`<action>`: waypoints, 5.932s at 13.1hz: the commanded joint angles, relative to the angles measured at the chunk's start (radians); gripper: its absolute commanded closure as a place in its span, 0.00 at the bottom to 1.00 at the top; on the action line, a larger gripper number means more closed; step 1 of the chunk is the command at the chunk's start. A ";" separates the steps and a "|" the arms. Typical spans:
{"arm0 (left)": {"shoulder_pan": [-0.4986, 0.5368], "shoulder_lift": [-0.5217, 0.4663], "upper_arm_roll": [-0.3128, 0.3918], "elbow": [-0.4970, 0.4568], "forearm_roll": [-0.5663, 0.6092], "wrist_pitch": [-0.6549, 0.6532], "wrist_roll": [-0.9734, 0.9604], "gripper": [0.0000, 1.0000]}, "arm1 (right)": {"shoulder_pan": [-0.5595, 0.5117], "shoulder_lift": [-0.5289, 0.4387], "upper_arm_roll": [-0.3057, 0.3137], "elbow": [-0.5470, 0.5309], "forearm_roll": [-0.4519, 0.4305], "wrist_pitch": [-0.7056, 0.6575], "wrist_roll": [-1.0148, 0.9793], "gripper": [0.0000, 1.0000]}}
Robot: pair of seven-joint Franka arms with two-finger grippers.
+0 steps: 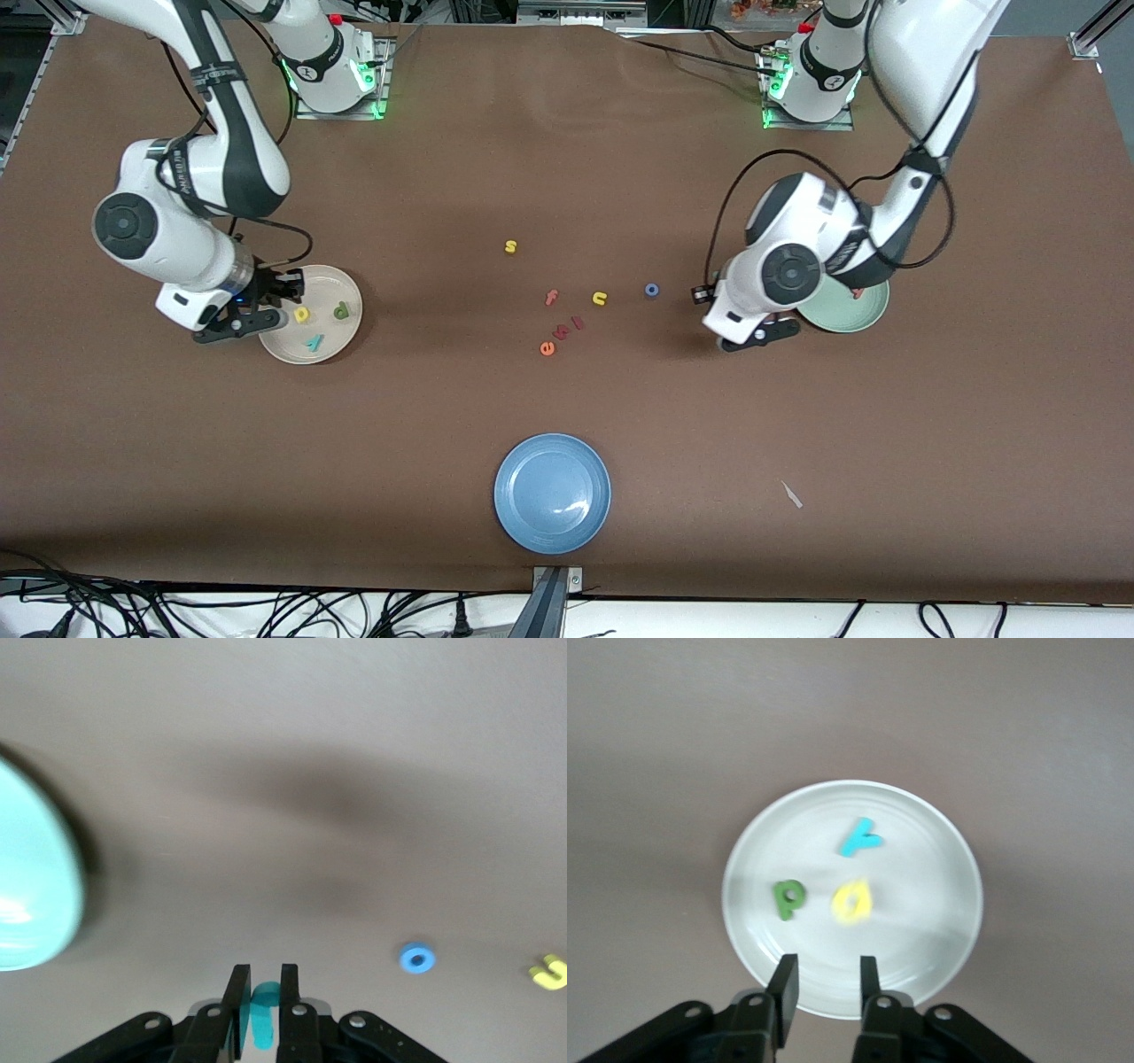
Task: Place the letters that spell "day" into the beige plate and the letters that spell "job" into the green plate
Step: 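Release the cyan l on the green plate while the right gripper returns to rest, then reach the left gripper to the blue o and grasp it, then lift the blue o and carry it to the green plate with the left gripper, then lower the blue o onto the green plate and open the left gripper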
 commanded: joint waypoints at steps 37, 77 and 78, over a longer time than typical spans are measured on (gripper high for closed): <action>0.104 0.248 -0.294 -0.105 0.416 0.455 -0.524 0.09 | -0.063 -0.102 0.034 0.532 -0.004 -0.665 0.124 0.00; 1.001 0.233 -0.587 -0.289 0.591 -0.020 0.339 0.79 | -0.070 -0.105 0.033 0.532 -0.001 -0.708 0.101 0.00; 0.999 0.231 -0.588 -0.286 0.591 -0.020 0.333 0.66 | -0.072 -0.105 0.033 0.530 -0.001 -0.708 0.100 0.00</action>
